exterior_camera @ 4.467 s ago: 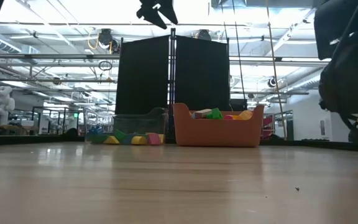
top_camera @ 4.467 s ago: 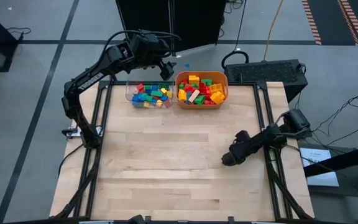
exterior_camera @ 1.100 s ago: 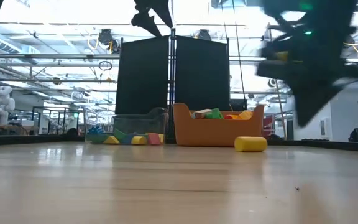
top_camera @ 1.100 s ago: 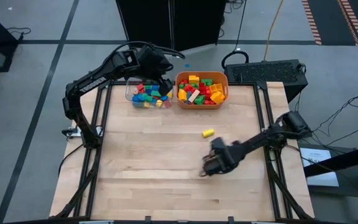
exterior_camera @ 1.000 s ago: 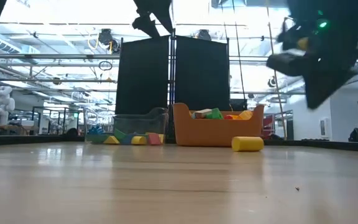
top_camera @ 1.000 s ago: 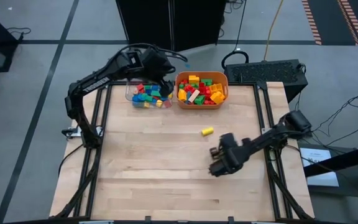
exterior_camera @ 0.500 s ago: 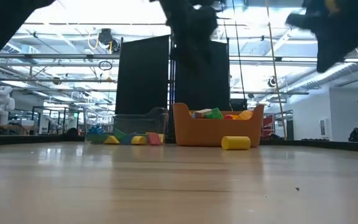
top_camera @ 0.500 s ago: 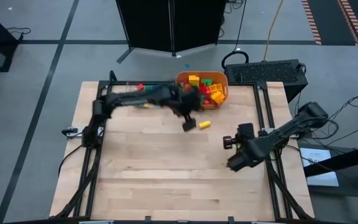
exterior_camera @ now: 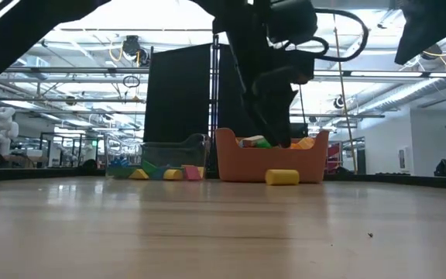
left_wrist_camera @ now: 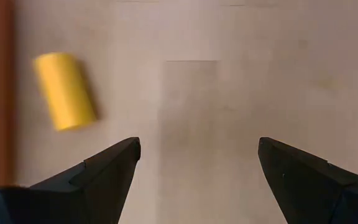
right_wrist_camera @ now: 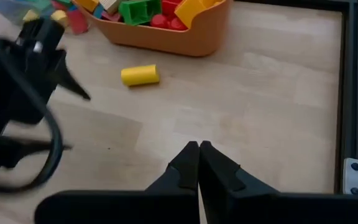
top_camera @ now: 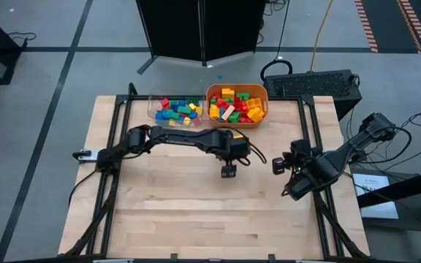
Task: Sort blocks by size
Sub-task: Put the big yellow block into the orange bin
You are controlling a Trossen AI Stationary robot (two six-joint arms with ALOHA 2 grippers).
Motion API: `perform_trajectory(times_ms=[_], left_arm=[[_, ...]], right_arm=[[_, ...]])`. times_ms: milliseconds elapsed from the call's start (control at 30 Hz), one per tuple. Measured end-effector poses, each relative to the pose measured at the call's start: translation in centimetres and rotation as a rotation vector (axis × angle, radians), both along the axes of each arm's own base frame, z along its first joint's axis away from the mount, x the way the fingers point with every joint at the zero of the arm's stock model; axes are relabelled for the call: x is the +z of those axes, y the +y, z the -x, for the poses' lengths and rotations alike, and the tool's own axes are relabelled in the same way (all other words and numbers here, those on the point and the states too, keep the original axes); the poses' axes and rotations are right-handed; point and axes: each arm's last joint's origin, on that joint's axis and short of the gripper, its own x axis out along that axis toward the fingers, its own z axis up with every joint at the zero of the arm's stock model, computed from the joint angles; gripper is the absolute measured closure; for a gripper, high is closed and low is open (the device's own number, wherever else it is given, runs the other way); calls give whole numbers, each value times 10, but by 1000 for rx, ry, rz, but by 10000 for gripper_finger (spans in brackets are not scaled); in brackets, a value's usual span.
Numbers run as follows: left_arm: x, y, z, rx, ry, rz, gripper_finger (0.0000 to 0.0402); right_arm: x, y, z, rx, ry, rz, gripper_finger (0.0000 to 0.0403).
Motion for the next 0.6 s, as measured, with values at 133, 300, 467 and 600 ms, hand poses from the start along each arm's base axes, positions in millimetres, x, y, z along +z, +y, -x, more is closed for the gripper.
perform_trajectory(times_ms=[133,300,467,600], left_arm=[[6,22,0,65,-21,-109,63],[13,64,-7,165,-152,-114,63],[3,84,-15,205,-215,-126,63],[-14,87,-15,199,-157,-113,63]], right_arm=[[0,3,2,23,-1,0,403],[0,7,4,48,-9,12,403],[0,9,5,64,-9,13,403],[0,12,7,78,-13,11,403]])
